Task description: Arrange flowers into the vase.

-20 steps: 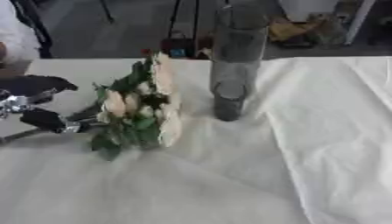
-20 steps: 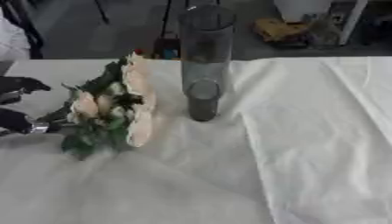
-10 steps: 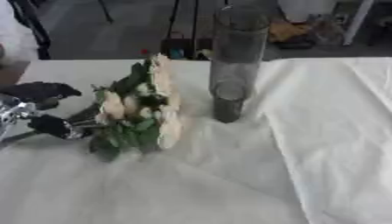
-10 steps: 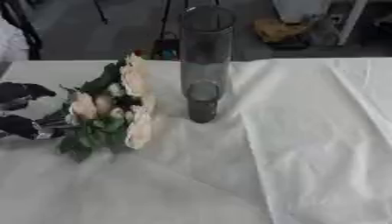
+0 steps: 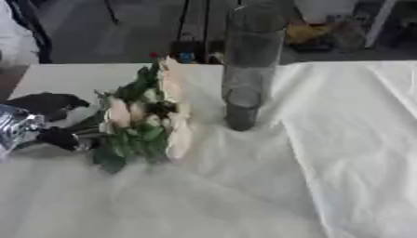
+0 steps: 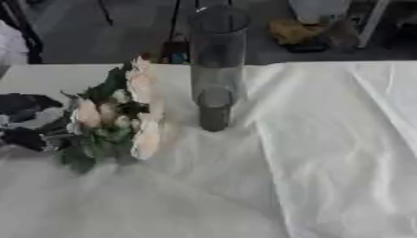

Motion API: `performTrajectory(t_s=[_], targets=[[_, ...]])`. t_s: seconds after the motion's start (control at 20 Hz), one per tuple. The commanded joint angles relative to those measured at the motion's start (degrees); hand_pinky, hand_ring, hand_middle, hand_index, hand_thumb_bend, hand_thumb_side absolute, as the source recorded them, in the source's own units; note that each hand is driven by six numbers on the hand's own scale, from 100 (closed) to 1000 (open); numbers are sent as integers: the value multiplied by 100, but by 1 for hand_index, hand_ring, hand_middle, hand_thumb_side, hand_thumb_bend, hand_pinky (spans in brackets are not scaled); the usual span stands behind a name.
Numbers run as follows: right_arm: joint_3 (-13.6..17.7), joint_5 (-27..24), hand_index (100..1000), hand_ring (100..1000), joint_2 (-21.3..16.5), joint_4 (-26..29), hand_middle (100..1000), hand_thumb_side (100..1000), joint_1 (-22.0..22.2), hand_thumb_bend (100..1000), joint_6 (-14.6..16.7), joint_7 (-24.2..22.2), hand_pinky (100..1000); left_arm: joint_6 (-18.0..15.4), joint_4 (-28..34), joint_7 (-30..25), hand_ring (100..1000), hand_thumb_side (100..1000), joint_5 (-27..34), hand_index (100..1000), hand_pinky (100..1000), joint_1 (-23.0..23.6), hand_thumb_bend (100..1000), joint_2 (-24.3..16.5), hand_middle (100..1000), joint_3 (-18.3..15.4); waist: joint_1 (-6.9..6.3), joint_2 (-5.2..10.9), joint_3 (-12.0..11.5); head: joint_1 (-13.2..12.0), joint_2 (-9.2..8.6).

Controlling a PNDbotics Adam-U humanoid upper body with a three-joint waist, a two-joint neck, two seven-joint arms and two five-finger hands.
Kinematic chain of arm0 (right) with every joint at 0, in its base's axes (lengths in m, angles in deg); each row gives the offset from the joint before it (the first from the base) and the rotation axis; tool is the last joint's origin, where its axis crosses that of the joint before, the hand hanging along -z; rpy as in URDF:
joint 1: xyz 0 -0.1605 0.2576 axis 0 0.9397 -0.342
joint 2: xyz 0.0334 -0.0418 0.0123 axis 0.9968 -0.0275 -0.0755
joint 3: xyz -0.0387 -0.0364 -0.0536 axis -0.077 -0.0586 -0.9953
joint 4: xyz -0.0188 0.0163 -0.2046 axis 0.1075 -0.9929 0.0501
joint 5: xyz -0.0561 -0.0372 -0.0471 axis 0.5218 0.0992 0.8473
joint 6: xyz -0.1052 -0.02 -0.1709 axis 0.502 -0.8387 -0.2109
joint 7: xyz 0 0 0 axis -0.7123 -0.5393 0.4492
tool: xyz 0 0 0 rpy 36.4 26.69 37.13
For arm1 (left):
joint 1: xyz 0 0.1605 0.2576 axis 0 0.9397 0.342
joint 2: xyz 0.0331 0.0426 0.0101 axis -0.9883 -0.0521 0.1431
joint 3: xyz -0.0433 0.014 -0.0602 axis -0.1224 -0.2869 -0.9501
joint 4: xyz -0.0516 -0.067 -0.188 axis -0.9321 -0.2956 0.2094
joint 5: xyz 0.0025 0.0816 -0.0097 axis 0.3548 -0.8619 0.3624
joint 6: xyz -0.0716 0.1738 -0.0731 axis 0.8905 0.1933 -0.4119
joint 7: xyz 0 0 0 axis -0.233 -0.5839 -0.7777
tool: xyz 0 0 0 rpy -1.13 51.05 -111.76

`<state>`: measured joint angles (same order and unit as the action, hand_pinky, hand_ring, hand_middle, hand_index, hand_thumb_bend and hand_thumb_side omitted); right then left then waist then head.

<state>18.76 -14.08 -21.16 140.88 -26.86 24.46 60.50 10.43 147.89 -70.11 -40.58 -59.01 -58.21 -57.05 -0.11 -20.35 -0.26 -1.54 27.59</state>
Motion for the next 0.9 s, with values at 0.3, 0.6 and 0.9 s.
performTrajectory(t_s=[0.3,0.6,0.9], targets=[[16,-34,867,863,-73,93,771,1000,-94,100,53,4,858,-41,-248,74,861,729,-222,994,792,-128,520,-37,923,-158,1,46,47,-64,-108],[9,-41,867,864,-65,93,771,1000,-85,100,54,-7,858,-109,-288,-14,843,682,-213,975,774,-161,448,-10,902,-160,-2,39,39,-88,-100],[8,-51,867,864,-59,93,771,1000,-73,100,56,-15,859,-148,-312,-143,810,641,-159,945,734,-174,386,14,869,-157,-6,47,33,-102,-115]])
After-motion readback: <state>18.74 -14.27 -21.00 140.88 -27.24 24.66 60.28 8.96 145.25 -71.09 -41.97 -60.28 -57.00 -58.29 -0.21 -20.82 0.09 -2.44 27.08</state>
